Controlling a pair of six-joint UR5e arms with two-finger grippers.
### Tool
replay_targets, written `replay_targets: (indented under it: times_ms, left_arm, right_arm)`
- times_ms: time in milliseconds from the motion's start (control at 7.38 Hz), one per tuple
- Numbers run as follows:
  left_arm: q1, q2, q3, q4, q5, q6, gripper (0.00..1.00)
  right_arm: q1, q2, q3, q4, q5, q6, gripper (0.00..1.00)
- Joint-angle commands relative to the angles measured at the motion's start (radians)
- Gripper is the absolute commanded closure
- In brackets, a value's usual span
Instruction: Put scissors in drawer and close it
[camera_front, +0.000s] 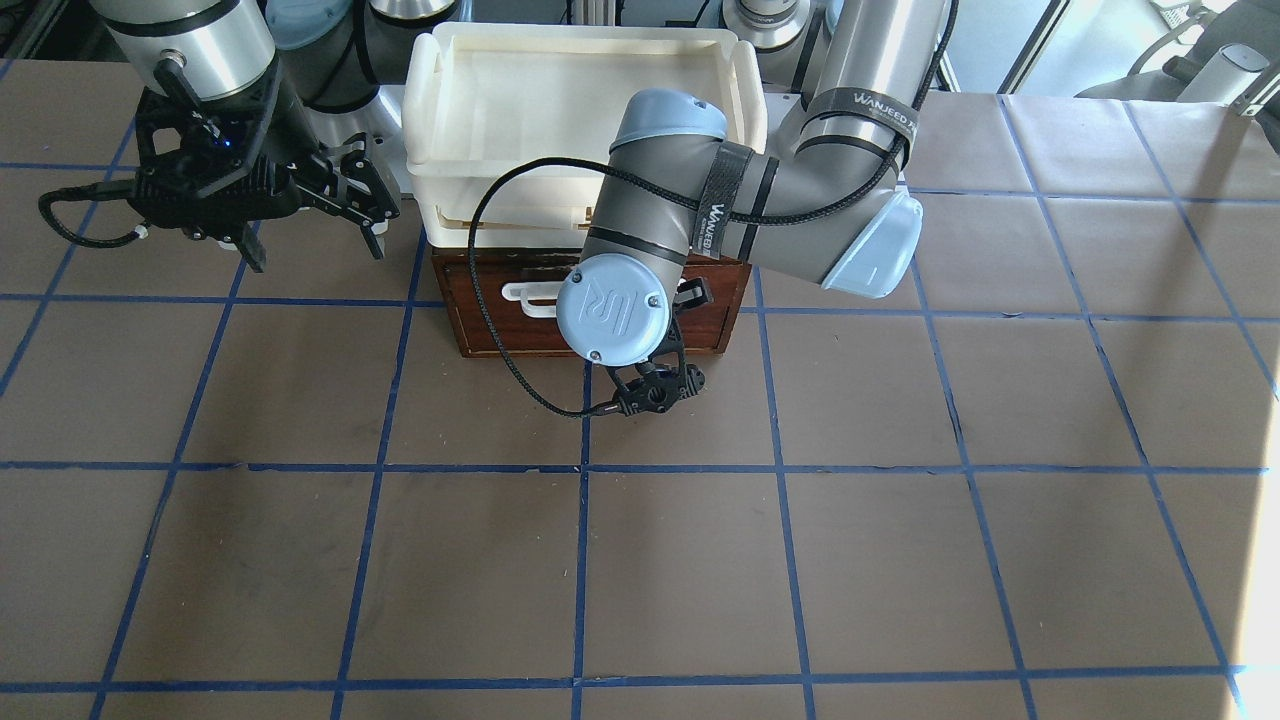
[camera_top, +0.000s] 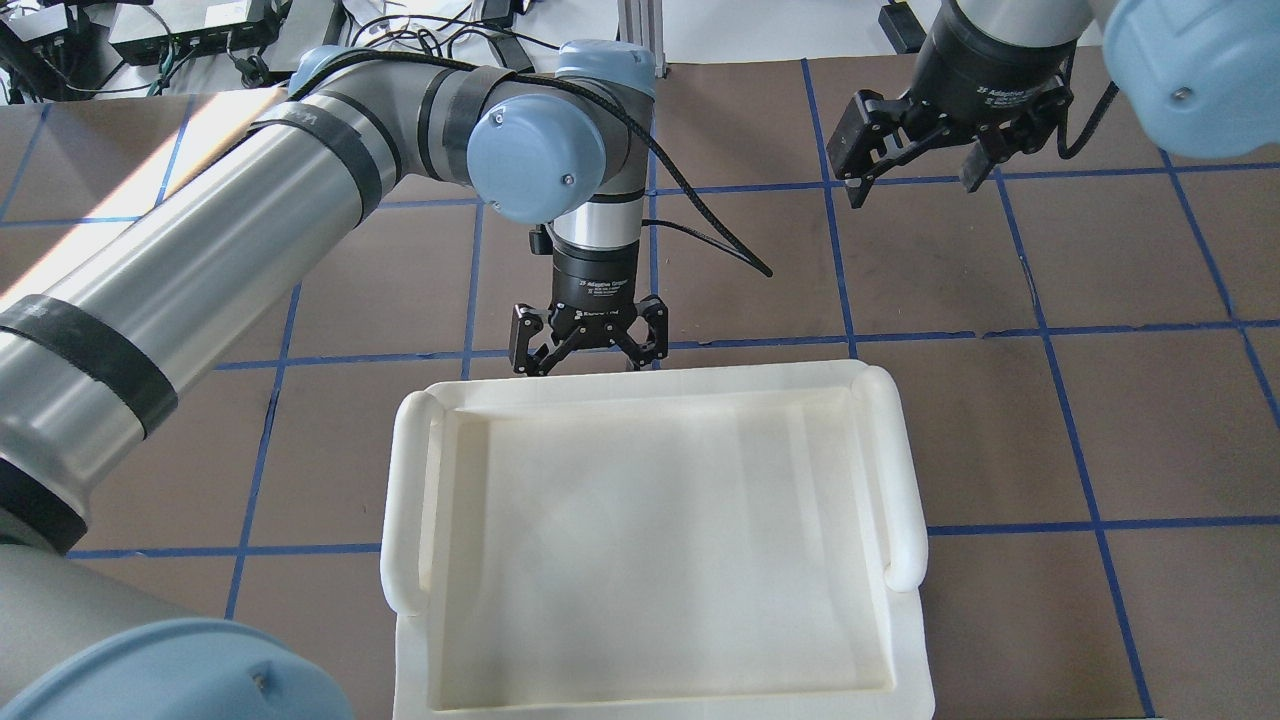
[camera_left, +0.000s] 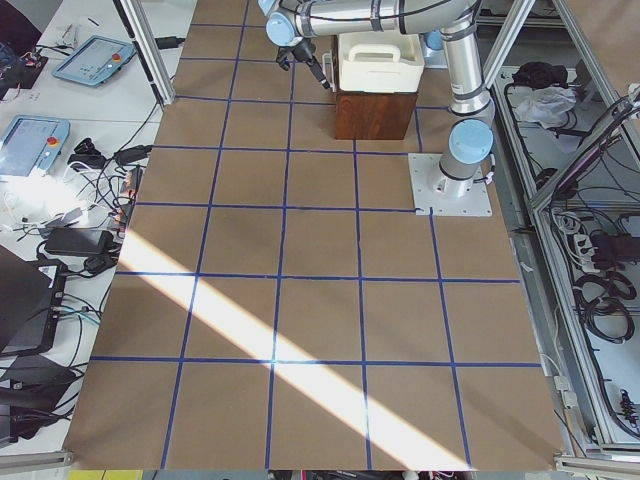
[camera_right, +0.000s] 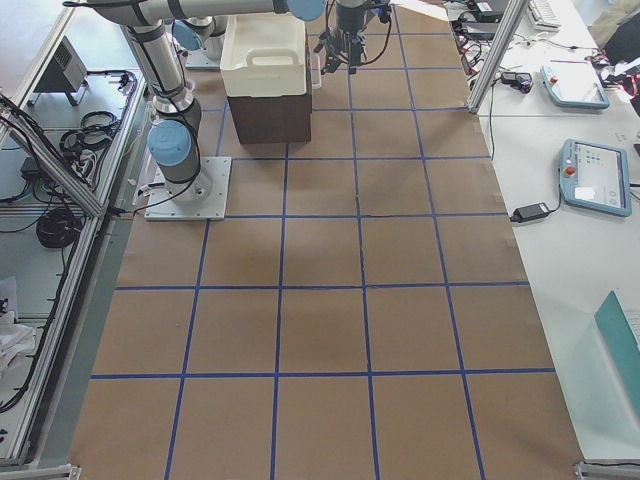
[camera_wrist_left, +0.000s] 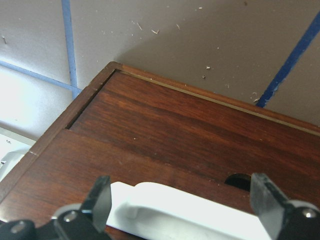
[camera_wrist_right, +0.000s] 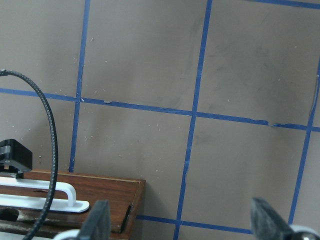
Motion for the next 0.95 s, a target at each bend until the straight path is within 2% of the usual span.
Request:
replay_targets:
  times_ms: [0, 136, 271, 542, 814]
  left_arm:
    - [-0.006, -0.003, 0.0, 0.003, 0.001, -0.001, 0.0]
    - [-0.005, -0.007, 0.005, 0.025, 0.005, 0.0, 0.0]
    - [0.003, 0.009, 0.006, 0.119, 0.005, 0.014, 0.0]
    - [0.017, 0.023, 0.035, 0.218, 0.008, 0.017, 0.0]
    - [0.084, 0.052, 0.055, 0.289, 0.01, 0.232, 0.0]
  right_arm:
    - [0.0, 0.001, 0.0, -0.002, 0.0, -0.001, 0.0]
    - [0.0, 0.001, 0.0, -0.002, 0.0, 0.0, 0.0]
    - [0.0, 0.001, 0.0, 0.0, 0.0, 0.0, 0.0]
    - [0.0, -0.001, 0.0, 0.0, 0.0, 0.0, 0.0]
    - [0.0, -0.003, 0.0, 0.001, 0.0, 0.002, 0.0]
